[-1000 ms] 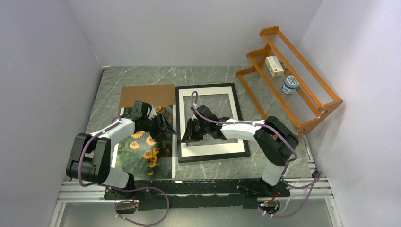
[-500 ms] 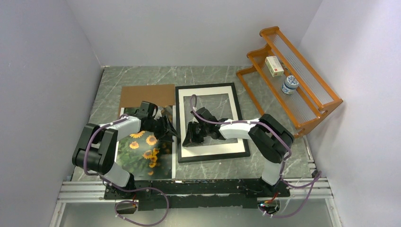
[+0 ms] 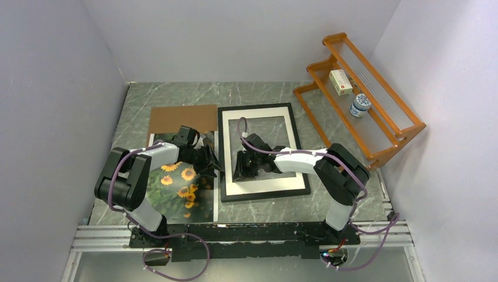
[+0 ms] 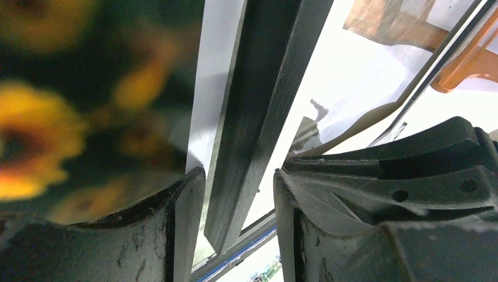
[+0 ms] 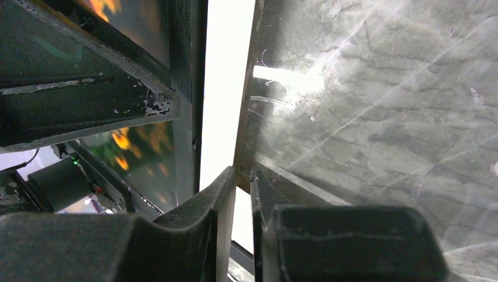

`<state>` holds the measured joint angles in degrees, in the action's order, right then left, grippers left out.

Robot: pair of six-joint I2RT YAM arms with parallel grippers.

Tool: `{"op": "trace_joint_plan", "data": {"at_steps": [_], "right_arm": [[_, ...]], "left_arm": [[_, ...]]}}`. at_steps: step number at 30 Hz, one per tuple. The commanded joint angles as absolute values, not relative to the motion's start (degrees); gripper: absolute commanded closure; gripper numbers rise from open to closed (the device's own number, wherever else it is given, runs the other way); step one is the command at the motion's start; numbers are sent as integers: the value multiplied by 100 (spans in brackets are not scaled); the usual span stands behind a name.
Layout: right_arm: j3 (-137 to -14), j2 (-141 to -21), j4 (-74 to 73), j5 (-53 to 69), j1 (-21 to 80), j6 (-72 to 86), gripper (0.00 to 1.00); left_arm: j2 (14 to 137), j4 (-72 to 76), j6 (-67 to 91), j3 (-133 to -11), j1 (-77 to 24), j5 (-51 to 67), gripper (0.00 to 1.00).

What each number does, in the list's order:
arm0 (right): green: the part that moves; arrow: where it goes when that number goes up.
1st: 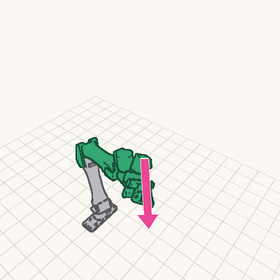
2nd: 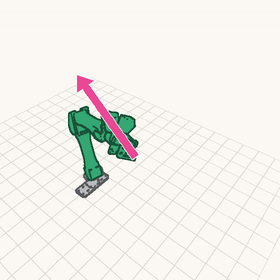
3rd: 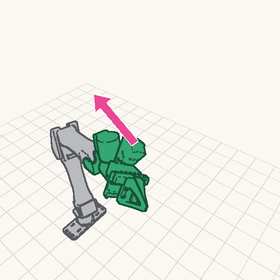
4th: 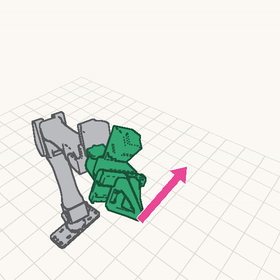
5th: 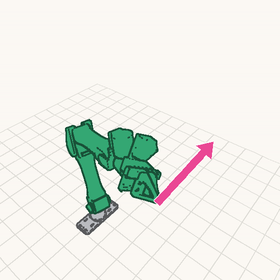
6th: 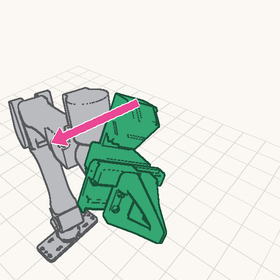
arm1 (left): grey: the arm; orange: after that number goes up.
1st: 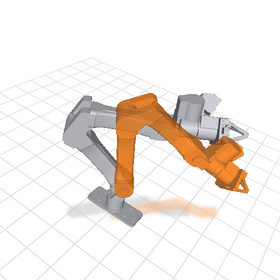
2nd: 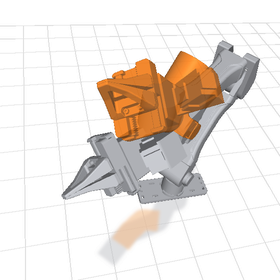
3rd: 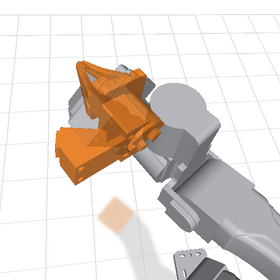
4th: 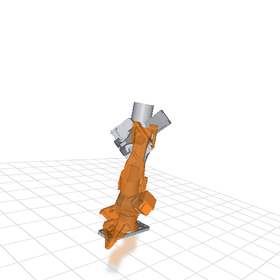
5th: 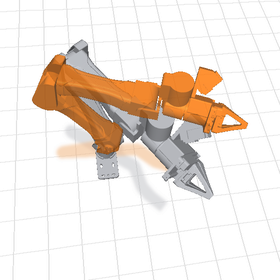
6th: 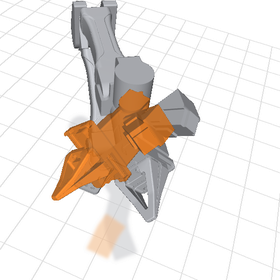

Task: Put the photo into the frame
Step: Adjust the photo frame item on the photo frame.

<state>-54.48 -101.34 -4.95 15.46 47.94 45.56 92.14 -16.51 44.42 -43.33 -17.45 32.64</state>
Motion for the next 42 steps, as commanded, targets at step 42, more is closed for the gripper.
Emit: {"op": "trace_joint_plan", "data": {"at_steps": [42], "right_arm": [[-4175,-7567,-3198,-1698,4337,4276,69]], "left_arm": [[9224,-1652,4248,-4677,-1872,2769,44]]}}
